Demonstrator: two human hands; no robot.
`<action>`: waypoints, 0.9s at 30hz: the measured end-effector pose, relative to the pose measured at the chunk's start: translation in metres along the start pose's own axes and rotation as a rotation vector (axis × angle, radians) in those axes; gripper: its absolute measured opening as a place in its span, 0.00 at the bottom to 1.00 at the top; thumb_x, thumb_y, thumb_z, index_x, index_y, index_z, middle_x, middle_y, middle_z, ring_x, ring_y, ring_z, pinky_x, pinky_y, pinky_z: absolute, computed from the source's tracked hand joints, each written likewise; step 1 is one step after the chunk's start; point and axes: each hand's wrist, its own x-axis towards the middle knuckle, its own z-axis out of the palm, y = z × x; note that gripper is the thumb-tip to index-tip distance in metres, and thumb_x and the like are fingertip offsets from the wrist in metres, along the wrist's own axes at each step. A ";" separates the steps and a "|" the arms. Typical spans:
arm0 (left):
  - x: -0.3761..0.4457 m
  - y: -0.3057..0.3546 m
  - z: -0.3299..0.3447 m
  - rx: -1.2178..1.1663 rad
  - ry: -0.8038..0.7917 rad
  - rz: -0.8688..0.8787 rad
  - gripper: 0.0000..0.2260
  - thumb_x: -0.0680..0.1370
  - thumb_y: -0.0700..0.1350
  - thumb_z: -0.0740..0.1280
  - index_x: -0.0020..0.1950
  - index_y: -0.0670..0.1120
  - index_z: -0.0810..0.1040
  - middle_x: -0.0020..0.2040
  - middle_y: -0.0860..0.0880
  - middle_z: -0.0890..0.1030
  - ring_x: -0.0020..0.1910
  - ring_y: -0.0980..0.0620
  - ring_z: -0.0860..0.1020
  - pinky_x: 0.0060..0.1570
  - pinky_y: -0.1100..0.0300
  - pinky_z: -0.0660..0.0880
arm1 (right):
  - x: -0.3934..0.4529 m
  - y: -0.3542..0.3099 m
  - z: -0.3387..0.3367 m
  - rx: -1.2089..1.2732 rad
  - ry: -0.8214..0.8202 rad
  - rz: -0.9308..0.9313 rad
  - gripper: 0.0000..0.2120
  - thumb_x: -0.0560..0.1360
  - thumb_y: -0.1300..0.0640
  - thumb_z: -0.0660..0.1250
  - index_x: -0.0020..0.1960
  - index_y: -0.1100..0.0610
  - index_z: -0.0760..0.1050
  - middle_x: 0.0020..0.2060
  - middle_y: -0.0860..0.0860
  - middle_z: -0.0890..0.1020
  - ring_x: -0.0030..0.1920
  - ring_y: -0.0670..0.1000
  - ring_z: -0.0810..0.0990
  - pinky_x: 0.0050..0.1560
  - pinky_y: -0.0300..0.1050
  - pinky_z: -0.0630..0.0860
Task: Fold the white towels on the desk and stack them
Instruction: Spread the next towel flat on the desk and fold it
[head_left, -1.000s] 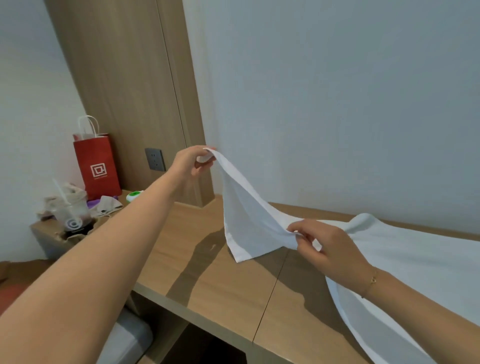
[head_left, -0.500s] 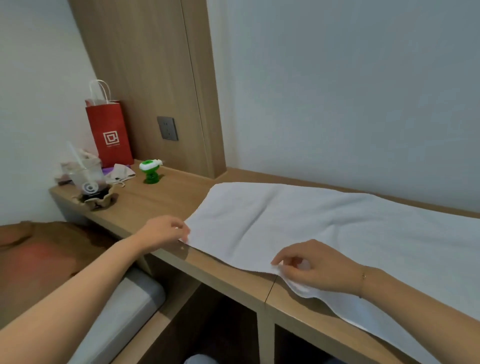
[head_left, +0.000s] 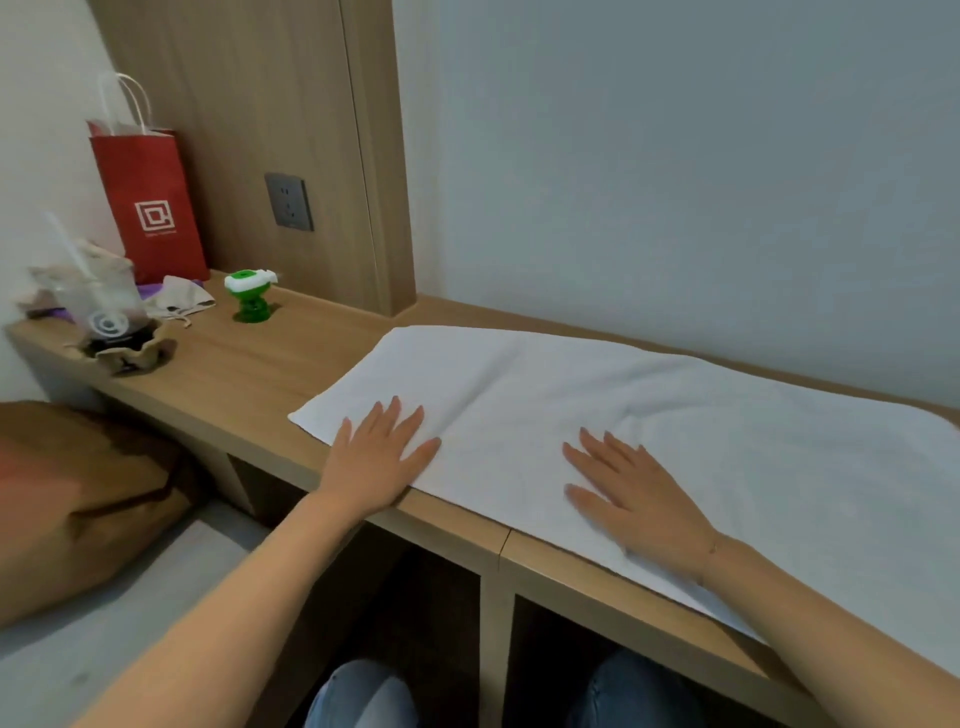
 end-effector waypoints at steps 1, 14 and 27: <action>-0.003 -0.005 0.002 0.011 -0.006 -0.018 0.29 0.81 0.65 0.44 0.80 0.57 0.44 0.81 0.50 0.41 0.79 0.49 0.41 0.76 0.45 0.40 | -0.004 0.002 0.000 0.041 -0.006 -0.021 0.31 0.75 0.29 0.41 0.77 0.36 0.46 0.76 0.35 0.42 0.76 0.40 0.38 0.73 0.42 0.34; 0.021 -0.030 -0.032 -0.374 0.364 -0.130 0.15 0.81 0.54 0.60 0.64 0.50 0.77 0.65 0.49 0.77 0.62 0.48 0.75 0.61 0.51 0.72 | 0.010 -0.018 -0.032 0.036 0.081 -0.039 0.20 0.79 0.40 0.57 0.68 0.47 0.71 0.65 0.42 0.73 0.66 0.46 0.71 0.63 0.38 0.68; 0.103 -0.052 0.003 -0.435 0.453 -0.395 0.26 0.80 0.62 0.54 0.66 0.42 0.71 0.63 0.44 0.76 0.66 0.44 0.70 0.67 0.47 0.65 | 0.280 -0.028 -0.077 0.136 -0.139 0.055 0.23 0.75 0.45 0.70 0.64 0.58 0.74 0.58 0.53 0.76 0.61 0.54 0.75 0.59 0.43 0.69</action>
